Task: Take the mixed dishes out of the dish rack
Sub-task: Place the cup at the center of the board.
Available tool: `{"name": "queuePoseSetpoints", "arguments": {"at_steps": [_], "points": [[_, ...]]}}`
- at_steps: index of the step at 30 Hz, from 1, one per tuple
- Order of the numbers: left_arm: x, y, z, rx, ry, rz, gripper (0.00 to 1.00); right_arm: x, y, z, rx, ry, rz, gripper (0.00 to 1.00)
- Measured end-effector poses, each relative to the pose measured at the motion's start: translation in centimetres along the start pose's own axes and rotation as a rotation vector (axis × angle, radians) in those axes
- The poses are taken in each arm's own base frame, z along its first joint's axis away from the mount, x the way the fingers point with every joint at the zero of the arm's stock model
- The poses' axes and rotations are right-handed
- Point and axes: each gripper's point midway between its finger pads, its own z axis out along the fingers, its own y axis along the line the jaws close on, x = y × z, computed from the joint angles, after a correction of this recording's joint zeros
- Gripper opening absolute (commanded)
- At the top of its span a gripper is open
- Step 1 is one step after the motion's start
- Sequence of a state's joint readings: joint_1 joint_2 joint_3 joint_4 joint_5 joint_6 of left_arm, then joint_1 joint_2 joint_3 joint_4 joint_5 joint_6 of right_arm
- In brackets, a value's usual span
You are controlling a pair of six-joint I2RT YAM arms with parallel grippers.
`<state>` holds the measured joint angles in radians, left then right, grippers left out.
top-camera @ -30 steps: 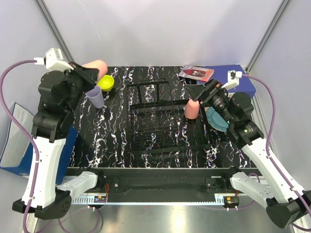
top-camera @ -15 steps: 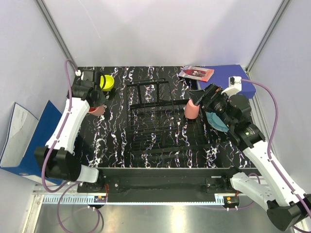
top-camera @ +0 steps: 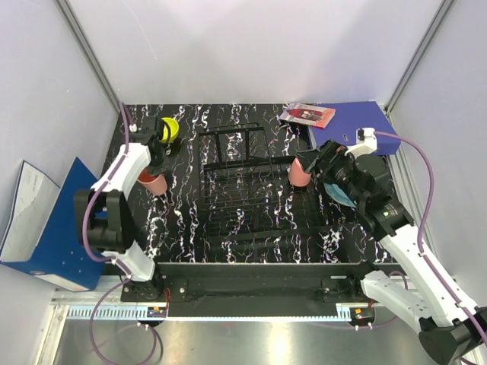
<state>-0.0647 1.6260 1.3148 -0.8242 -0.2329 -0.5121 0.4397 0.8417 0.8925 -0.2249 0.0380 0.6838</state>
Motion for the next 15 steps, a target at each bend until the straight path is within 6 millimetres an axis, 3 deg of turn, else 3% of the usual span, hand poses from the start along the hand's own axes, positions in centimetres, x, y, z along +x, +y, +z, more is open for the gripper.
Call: {"name": "queuePoseSetpoints", "arguments": {"at_steps": [1, 8, 15], "points": [[0.1, 0.2, 0.7, -0.010, 0.014, -0.003, 0.01, 0.0, -0.1, -0.1, 0.004, -0.001, -0.004, 1.00], [-0.2, 0.5, 2.6, -0.019, 0.030, -0.016, 0.32, -0.5, -0.1, -0.5, 0.004, -0.020, -0.018, 1.00], [-0.6, 0.5, 3.0, -0.010, 0.021, -0.022, 0.46, -0.3, -0.4, -0.5, 0.017, -0.019, -0.027, 1.00]]}}
